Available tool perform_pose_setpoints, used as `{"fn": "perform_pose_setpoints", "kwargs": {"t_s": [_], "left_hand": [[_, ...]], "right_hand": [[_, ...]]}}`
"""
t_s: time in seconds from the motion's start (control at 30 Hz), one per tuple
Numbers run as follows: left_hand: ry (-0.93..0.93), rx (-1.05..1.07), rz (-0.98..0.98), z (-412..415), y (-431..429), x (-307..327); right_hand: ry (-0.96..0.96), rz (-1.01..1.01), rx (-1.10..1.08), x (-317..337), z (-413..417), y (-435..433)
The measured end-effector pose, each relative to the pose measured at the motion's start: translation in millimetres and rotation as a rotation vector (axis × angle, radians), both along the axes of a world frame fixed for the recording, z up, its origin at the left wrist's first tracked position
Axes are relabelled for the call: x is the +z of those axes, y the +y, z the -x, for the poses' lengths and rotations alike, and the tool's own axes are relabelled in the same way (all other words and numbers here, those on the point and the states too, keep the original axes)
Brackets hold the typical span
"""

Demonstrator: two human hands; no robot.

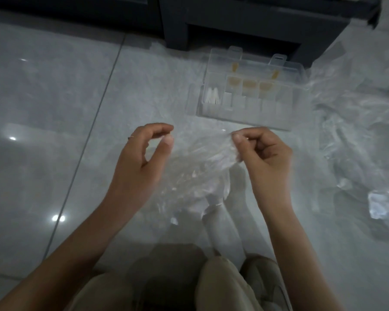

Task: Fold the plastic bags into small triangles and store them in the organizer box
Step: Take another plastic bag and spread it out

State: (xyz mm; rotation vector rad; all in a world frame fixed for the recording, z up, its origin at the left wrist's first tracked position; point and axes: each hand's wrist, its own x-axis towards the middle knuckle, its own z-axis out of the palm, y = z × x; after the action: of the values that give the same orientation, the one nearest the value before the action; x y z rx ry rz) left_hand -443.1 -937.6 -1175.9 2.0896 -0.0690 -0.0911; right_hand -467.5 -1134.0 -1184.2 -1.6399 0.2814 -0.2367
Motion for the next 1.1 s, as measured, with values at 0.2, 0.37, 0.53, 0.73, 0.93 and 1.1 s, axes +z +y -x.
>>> {"fn": "perform_pose_setpoints", "kwargs": {"t_s": [0.2, 0.37, 0.53, 0.73, 0.93, 1.1], "left_hand": [[0.01, -0.28, -0.004, 8, -13, 13], [0.128, -0.073, 0.296, 7, -23, 11], [0.262, 0.105, 0.529, 4, -11, 5], [0.289, 0.165, 0.628, 1, -9, 4], [0.307, 0.197, 0.624, 3, -11, 10], [0.271, 0.222, 0.588, 3, -10, 11]], "right_hand": [[-0.034, -0.033, 0.209, 9, -1, 19], [-0.005, -0.14, 0.268, 5, -3, 11], [0.089, 0.035, 0.488, -5, 4, -14], [0.055, 0.164, 0.507, -12, 11, -8], [-0.16, 0.292, 0.428, -10, 10, 6], [-0.292, 0.337, 0.388, -11, 8, 4]]}}
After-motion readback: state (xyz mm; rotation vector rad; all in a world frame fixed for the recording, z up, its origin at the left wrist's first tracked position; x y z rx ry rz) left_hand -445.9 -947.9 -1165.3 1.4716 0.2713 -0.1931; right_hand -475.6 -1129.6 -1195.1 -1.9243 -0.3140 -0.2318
